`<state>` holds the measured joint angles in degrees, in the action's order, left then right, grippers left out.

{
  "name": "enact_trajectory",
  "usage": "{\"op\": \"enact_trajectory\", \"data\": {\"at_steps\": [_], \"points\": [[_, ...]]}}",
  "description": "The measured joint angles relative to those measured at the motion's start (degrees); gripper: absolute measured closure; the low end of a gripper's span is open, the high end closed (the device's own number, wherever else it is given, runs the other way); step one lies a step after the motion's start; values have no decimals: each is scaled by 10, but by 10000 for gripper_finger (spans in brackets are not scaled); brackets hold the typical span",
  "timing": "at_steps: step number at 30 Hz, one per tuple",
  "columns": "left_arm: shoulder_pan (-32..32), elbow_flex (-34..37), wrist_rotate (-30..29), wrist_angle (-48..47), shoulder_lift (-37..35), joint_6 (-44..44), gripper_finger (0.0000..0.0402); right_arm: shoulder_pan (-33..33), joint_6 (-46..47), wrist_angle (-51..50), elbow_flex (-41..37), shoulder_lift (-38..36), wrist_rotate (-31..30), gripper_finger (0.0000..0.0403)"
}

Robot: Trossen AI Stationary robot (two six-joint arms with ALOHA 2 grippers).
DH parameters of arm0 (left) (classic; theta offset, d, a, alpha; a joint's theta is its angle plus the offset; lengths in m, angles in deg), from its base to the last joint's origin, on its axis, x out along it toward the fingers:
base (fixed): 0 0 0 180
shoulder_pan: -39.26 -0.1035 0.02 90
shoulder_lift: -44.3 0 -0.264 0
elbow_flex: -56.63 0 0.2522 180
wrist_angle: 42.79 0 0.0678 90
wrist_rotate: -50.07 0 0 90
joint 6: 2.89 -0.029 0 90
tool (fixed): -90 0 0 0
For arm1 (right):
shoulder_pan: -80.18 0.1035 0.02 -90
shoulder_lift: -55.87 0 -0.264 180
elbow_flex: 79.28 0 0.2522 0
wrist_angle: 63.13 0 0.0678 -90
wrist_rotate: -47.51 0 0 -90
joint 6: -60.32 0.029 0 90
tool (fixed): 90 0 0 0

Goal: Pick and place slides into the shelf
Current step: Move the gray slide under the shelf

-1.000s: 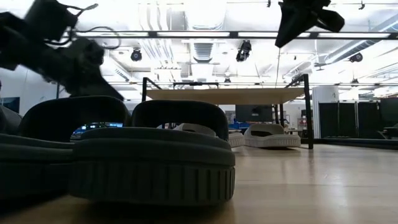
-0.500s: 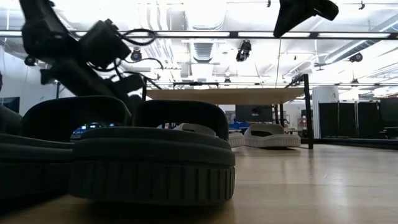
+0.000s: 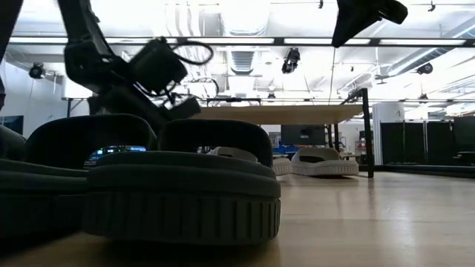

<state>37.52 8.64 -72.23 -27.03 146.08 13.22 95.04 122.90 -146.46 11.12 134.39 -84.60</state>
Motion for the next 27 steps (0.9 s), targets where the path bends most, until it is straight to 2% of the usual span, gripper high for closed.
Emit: {"op": "enact_trajectory", "data": {"at_steps": [8,19,22,27], "points": [[-30,-79,-31,0,67,0,402,0,3,-9,-3,0,0,394],[-33,-218,11,0,144,-26,402,-3,15,-38,-4,0,0,394],[-32,-223,14,-14,151,-34,402,-3,19,-38,-5,0,0,394],[-33,-196,17,-59,119,-34,402,-2,19,-37,-5,0,6,394]]}}
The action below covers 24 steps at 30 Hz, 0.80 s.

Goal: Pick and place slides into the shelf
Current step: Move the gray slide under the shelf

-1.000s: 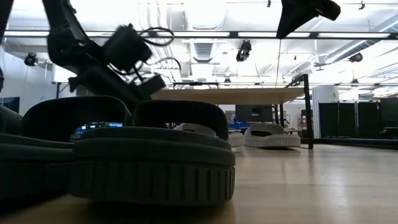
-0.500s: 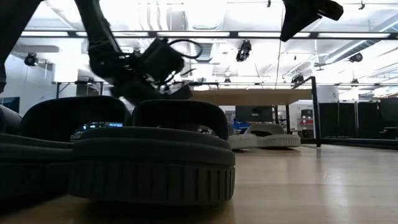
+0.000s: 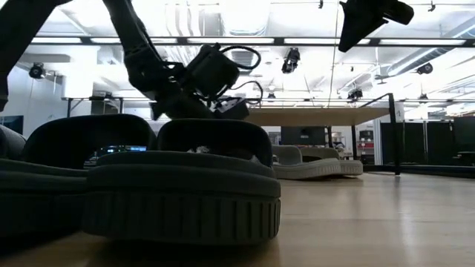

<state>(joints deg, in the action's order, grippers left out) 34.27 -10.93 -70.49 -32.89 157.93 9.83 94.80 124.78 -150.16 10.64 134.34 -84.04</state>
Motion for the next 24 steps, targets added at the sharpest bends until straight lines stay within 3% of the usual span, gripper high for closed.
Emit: {"op": "enact_trajectory", "data": {"at_steps": [9,14,19,24], "points": [[15,93,-69,-7,-112,37,402,0,16,-16,-1,-11,30,394],[31,135,-42,-5,-159,83,402,0,51,-24,-1,-27,34,394],[75,181,-63,-7,-243,75,402,7,25,18,-6,-20,150,394],[107,216,-74,-50,-368,74,402,19,11,66,-13,20,198,394]]}}
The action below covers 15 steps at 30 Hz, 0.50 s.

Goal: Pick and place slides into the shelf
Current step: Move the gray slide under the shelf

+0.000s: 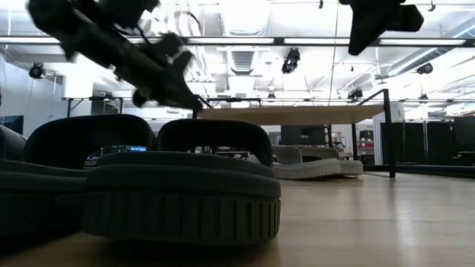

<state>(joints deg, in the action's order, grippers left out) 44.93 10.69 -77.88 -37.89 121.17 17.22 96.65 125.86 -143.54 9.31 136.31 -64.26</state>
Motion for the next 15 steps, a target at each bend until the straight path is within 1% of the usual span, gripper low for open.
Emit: {"op": "enact_trajectory", "data": {"at_steps": [2,3,7,9,11,15], "points": [[4,6,-12,-43,-50,1,402,2,8,0,-1,16,10,394],[4,6,-24,-76,-76,2,402,5,23,0,-1,25,5,394],[4,8,-84,-215,-167,5,402,21,119,-9,0,30,-65,394],[3,9,-108,-257,-207,5,402,25,166,-21,3,20,-99,394],[-1,9,-111,-275,-245,5,402,24,218,-61,11,10,-120,394],[-18,24,-106,-285,-304,5,402,24,353,-225,26,-15,-123,384]]}}
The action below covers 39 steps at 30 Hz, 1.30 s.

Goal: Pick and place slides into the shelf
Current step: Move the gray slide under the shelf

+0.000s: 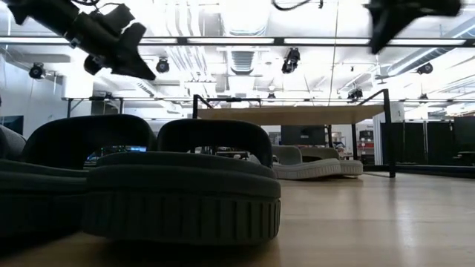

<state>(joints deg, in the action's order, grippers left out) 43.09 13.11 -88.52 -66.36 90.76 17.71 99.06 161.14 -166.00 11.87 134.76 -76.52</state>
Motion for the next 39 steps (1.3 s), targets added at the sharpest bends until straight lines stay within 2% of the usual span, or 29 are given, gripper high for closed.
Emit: {"op": "enact_trajectory", "data": {"at_steps": [7,11,16,21,24,28,34,37,39], "points": [[-31,59,19,-3,-87,21,402,4,0,17,-7,-22,54,330],[-39,84,16,-3,-120,31,402,4,34,-5,-12,-20,45,287],[-57,93,17,-3,-131,28,402,4,-19,121,-18,-7,42,248],[-57,95,23,-2,-131,31,402,3,-97,210,-22,54,70,232],[-57,94,41,-2,-129,31,402,12,-86,196,-23,91,129,248],[-57,95,64,-1,-126,31,402,36,-65,197,-28,126,148,294],[-57,96,64,-2,-122,31,402,56,-48,222,-30,175,147,382],[-57,96,64,-3,-122,31,402,63,-5,218,-30,175,138,390],[-57,93,63,-3,-124,30,402,71,39,208,-30,156,99,392]]}}
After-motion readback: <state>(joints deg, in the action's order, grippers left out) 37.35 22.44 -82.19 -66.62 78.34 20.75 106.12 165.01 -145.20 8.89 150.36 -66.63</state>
